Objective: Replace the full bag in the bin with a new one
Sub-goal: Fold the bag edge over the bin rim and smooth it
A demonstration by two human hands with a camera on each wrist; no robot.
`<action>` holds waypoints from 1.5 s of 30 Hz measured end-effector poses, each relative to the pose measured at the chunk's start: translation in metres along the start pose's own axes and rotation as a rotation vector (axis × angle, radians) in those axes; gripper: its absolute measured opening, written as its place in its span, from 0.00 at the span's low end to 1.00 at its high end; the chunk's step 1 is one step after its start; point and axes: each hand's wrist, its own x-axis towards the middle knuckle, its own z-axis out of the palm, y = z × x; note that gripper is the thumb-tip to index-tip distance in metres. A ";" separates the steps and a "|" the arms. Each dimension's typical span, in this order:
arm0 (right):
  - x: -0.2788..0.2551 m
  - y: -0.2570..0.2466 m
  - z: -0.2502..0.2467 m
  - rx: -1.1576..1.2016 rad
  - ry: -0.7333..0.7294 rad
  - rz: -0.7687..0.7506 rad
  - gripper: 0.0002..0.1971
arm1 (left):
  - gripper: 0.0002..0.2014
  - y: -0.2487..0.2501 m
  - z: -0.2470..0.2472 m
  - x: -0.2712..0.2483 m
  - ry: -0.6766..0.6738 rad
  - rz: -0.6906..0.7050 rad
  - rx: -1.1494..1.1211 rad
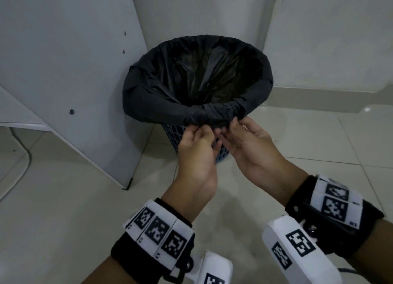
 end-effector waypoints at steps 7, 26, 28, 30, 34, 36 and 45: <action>-0.002 -0.007 0.007 -0.062 -0.080 0.088 0.13 | 0.16 0.007 -0.003 -0.006 -0.020 0.032 -0.010; 0.029 -0.046 0.006 0.202 0.041 0.071 0.15 | 0.15 0.029 0.003 0.012 0.072 0.078 -0.188; 0.028 -0.050 0.007 0.225 0.040 0.072 0.16 | 0.15 0.028 0.004 0.013 0.080 0.082 -0.188; 0.028 -0.053 0.010 0.208 0.052 0.065 0.18 | 0.15 0.028 0.005 0.014 0.082 0.085 -0.189; 0.027 -0.059 0.014 0.120 0.038 0.099 0.17 | 0.14 0.027 0.007 0.016 0.088 0.086 -0.197; 0.027 -0.062 0.013 0.111 0.038 0.108 0.16 | 0.15 0.027 0.008 0.017 0.086 0.088 -0.202; -0.001 -0.025 0.004 -0.056 0.024 0.049 0.16 | 0.16 -0.002 0.015 0.001 -0.108 0.054 -0.058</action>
